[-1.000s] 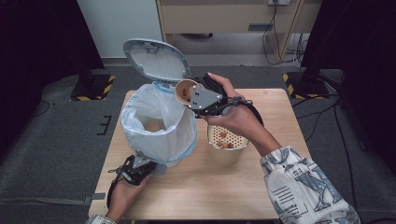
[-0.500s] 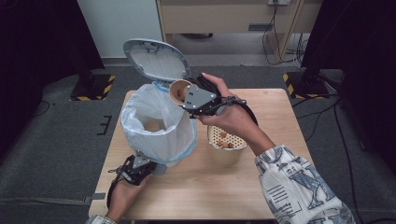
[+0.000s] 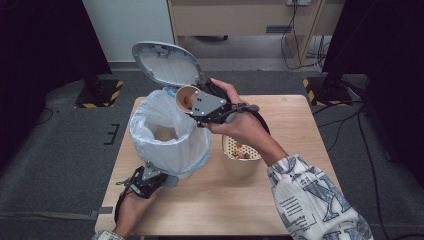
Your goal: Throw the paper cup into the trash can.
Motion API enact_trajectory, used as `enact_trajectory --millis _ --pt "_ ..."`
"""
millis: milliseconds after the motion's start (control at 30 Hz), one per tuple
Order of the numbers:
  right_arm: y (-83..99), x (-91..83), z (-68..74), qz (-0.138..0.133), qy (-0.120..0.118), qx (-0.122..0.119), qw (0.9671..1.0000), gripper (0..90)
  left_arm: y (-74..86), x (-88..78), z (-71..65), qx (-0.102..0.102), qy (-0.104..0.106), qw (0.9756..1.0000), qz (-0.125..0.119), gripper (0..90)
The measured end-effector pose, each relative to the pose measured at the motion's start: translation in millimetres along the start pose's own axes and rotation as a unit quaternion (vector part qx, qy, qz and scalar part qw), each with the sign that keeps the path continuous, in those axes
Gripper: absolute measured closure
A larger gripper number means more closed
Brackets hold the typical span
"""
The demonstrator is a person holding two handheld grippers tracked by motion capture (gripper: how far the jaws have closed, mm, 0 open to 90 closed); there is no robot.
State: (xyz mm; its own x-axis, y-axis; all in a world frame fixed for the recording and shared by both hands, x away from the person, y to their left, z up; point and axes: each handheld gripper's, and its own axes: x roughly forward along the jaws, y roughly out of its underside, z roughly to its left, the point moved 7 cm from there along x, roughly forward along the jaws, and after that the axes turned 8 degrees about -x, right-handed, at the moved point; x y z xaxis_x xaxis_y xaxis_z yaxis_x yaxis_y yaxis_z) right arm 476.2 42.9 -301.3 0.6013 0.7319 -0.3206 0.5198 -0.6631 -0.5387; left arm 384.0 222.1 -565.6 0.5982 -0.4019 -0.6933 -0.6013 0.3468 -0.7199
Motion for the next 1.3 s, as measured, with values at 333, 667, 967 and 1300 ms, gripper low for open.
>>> enact_trajectory --millis 333,667,967,1300 --pt "-5.2 3.1 1.6 -0.011 -0.001 0.009 0.9999 29.7 0.0 0.1 -0.1 0.0 -0.001 1.0 0.0 90.0" --pt "-14.3 8.5 -1.6 -0.025 -0.005 0.017 0.9995 29.7 0.1 -0.1 0.3 -0.004 0.001 1.0 0.001 90.0" --pt "-15.3 19.8 6.9 -0.025 -0.013 0.022 0.9994 29.6 0.1 -0.1 0.0 -0.002 0.0 1.0 0.0 90.0" --pt "-17.3 29.6 9.5 -0.029 -0.023 0.034 0.9987 29.3 0.1 -0.1 0.0 -0.001 -0.001 1.0 0.0 90.0"
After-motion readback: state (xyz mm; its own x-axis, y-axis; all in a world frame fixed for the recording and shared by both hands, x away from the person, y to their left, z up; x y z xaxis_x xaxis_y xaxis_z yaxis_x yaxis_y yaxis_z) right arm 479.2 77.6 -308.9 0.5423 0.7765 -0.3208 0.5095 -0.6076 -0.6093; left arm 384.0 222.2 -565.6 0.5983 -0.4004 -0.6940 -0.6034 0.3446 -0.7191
